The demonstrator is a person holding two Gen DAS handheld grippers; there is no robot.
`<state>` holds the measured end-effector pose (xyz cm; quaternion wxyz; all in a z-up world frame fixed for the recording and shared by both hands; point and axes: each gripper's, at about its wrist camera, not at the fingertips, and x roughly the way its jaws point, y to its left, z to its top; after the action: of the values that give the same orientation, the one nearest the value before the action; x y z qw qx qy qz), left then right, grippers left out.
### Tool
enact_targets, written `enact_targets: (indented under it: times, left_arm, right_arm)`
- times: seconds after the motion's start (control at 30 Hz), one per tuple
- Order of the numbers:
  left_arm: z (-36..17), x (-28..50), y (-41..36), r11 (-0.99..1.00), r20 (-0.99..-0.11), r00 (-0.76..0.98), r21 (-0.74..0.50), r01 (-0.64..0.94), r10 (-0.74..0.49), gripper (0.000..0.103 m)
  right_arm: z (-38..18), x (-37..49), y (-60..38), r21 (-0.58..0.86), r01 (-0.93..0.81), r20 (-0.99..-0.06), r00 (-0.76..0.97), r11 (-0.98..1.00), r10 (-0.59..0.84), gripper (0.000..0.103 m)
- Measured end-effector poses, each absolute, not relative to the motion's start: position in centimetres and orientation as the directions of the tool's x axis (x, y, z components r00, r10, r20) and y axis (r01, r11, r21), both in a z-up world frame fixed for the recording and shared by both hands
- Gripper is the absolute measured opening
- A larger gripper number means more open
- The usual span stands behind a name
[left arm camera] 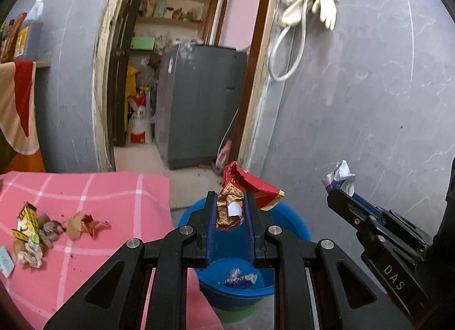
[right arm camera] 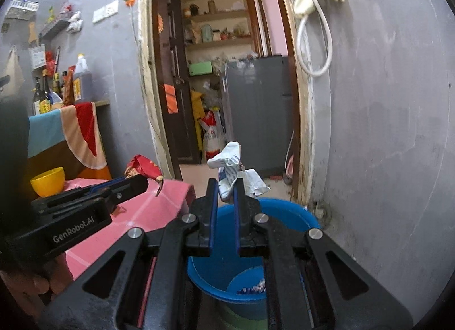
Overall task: Collect trash
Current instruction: 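Carry both items over the blue bucket and open both tools, then move both open tools back toward the remaining trash on the table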
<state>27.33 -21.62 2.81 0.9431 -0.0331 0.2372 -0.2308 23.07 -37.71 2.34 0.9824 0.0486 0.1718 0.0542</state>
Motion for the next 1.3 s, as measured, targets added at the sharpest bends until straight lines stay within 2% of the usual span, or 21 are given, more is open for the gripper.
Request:
enact_targets:
  times: [0.27,0.57,0.67,0.73,0.87,1.1,1.3]
  left_arm:
    - [0.1,29.7,-23.0,0.898,-0.545,0.719,-0.179,0.402,-0.431,0.015]
    - [-1.6,31.5,-23.8,0.898,-0.608,0.669,-0.202,0.390,-0.427,0.017]
    - [-1.9,31.6,-23.7,0.900,-0.622,0.658,-0.213,0.379,-0.424,0.022]
    - [-2.0,31.5,-23.6,0.900,-0.622,0.656,-0.220,0.376,-0.427,0.031]
    - [-1.9,31.4,-23.3,0.901,-0.619,0.660,-0.224,0.371,-0.426,0.035]
    - [-1.0,30.6,-21.7,0.905,-0.589,0.688,-0.237,0.354,-0.424,0.043]
    - [0.7,28.9,-19.1,0.914,-0.519,0.753,-0.239,0.327,-0.405,0.061]
  right_arm:
    - [-0.2,25.2,-38.8,0.153,-0.063,-0.428,0.895,0.986,0.124,0.009]
    - [-2.2,26.7,-39.5,0.180,-0.047,-0.495,0.859,0.983,0.132,0.011]
    - [-2.7,27.1,-39.6,0.186,-0.042,-0.511,0.849,0.982,0.133,0.011]
    - [-2.9,27.2,-39.7,0.191,-0.038,-0.517,0.845,0.981,0.134,0.011]
    - [-3.2,27.5,-39.9,0.193,-0.031,-0.528,0.839,0.981,0.131,0.012]
    - [-3.0,27.5,-39.7,0.189,-0.025,-0.529,0.840,0.982,0.123,0.026]
    - [-1.4,26.3,-38.9,0.174,-0.031,-0.485,0.867,0.984,0.113,0.039]
